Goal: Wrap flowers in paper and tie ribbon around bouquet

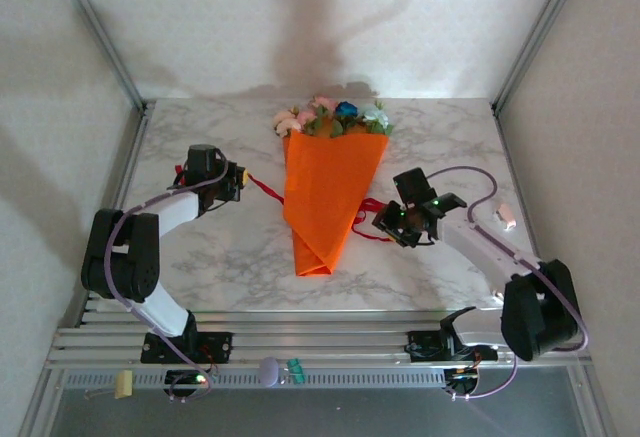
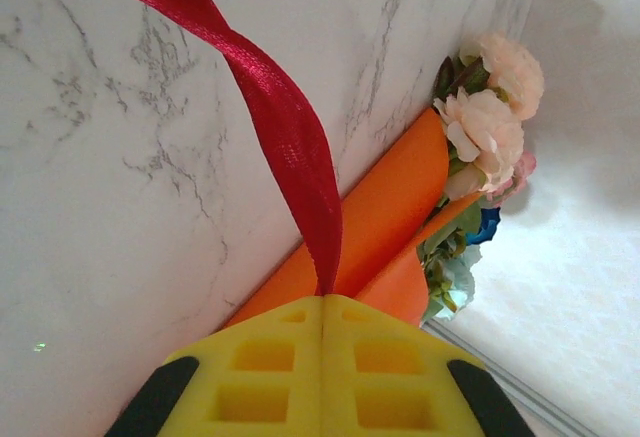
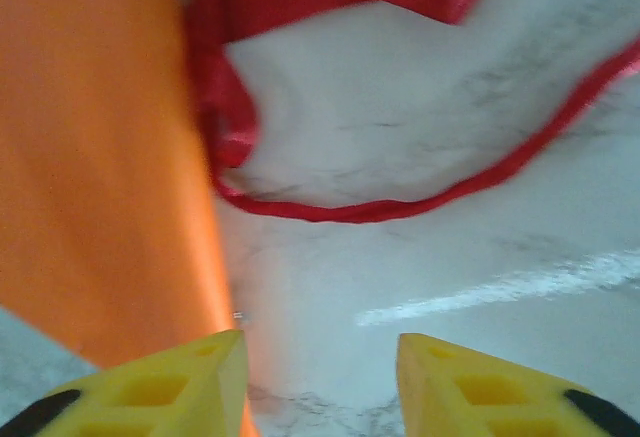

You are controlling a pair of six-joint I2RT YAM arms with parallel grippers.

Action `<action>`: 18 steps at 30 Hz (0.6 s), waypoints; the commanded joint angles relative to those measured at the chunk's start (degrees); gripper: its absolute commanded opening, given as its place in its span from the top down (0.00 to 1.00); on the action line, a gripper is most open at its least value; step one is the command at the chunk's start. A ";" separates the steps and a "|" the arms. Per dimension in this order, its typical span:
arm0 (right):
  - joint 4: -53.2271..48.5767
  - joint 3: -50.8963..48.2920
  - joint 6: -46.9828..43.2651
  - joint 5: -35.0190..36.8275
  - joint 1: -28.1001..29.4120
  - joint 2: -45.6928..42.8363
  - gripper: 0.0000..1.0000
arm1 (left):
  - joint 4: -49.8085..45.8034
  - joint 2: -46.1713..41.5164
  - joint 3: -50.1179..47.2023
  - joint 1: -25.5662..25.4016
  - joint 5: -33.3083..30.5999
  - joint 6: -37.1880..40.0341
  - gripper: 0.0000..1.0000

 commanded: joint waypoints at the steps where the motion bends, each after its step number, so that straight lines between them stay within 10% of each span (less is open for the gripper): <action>1: 0.46 3.26 -2.07 -1.43 0.82 6.24 0.68 | -1.50 -2.15 -0.61 0.62 0.16 1.32 1.00; 18: 4.90 12.29 -12.33 1.04 1.53 21.60 0.63 | -2.96 -2.06 -0.45 1.24 0.84 2.89 1.00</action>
